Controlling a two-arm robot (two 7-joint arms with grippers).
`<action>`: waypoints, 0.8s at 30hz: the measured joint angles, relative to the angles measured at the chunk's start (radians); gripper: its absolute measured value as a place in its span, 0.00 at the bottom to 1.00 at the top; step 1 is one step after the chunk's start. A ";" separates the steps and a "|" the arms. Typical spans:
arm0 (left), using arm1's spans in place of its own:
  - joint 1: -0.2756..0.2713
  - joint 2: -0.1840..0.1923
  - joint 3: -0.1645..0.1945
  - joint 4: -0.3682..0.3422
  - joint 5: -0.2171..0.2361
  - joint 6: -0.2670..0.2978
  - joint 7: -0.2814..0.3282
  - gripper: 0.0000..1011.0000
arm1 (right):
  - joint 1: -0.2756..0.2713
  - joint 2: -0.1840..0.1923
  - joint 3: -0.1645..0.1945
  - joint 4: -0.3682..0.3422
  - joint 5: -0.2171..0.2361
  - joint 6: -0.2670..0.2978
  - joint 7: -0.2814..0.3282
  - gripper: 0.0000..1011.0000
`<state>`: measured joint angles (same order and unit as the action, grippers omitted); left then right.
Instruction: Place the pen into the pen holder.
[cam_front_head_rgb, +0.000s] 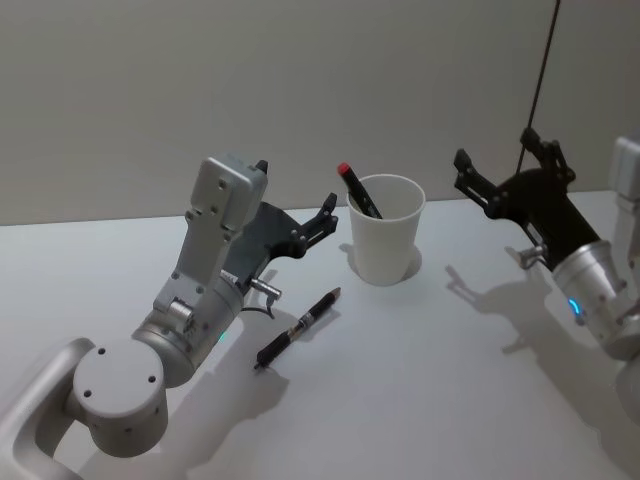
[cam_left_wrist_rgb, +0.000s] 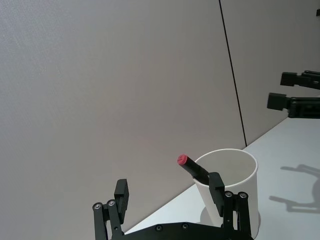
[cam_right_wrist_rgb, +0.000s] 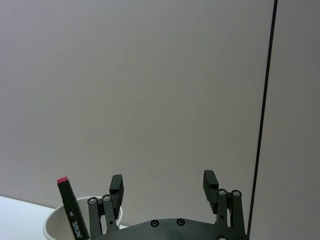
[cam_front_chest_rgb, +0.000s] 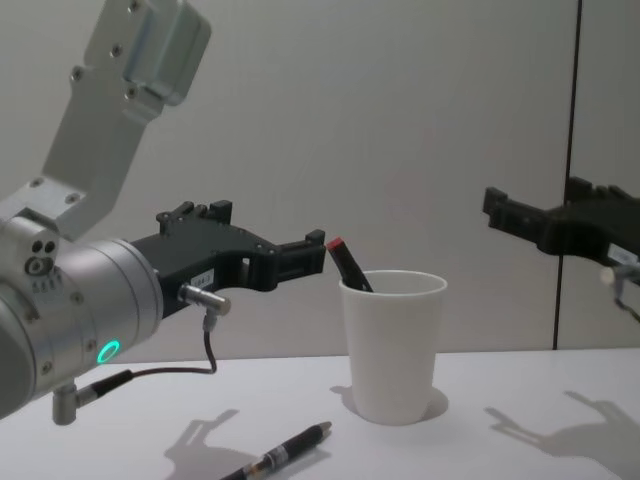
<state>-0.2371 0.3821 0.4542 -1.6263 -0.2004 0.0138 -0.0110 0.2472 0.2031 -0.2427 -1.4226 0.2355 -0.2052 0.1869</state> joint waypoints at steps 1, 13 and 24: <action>0.000 0.000 0.000 0.000 0.000 0.000 0.000 0.99 | -0.015 0.008 0.001 -0.019 0.003 0.013 -0.006 0.99; 0.000 0.000 0.000 0.000 0.000 0.000 0.000 0.99 | -0.132 0.068 0.008 -0.174 0.026 0.120 -0.061 0.99; 0.000 0.000 0.000 0.000 0.000 0.000 0.000 0.99 | -0.229 0.117 0.015 -0.302 0.046 0.210 -0.106 0.99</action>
<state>-0.2371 0.3821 0.4542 -1.6262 -0.2004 0.0138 -0.0109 0.0182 0.3206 -0.2281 -1.7242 0.2815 0.0043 0.0812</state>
